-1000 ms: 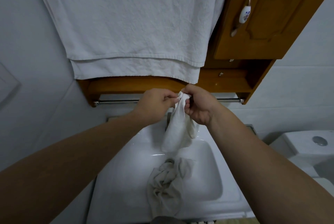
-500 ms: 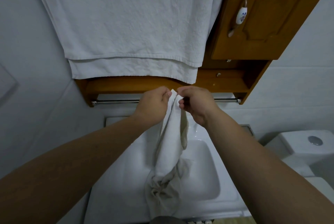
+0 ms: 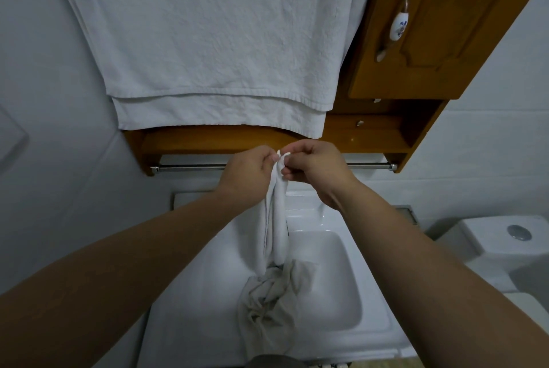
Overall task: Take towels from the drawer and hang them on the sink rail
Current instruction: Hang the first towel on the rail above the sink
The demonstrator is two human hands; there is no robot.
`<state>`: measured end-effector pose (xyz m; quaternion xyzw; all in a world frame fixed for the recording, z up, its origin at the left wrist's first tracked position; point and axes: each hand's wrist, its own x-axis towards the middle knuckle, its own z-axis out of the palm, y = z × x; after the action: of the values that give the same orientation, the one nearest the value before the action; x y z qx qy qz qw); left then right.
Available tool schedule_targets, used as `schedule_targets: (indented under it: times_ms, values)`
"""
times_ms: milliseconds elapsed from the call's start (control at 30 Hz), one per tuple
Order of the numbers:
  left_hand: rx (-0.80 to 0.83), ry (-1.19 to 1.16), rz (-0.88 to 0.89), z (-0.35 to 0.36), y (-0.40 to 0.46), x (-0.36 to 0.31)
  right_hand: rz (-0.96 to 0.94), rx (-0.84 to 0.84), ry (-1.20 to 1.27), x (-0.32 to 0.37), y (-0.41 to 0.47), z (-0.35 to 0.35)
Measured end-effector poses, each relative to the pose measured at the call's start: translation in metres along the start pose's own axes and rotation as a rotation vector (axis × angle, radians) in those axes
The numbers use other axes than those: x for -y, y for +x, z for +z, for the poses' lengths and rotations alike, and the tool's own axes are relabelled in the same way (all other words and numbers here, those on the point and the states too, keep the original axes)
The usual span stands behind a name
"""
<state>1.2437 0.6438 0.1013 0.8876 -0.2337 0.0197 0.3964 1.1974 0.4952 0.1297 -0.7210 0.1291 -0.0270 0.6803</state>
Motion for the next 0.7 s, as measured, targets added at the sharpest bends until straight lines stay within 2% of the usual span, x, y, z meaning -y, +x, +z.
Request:
schedule_targets:
  times_ms: [167,333,700]
  values:
    - [-0.001,-0.064,-0.013,-0.001,0.003,0.001,-0.088,-0.073,-0.168,-0.003,0.005,-0.002]
    - [-0.008,-0.079,-0.002,-0.002,0.007,0.003,-0.122,-0.052,-0.204,-0.003,0.008,0.001]
    - [0.050,-0.143,0.026,0.002,0.007,0.008,-0.017,0.048,-0.139,-0.005,0.014,-0.008]
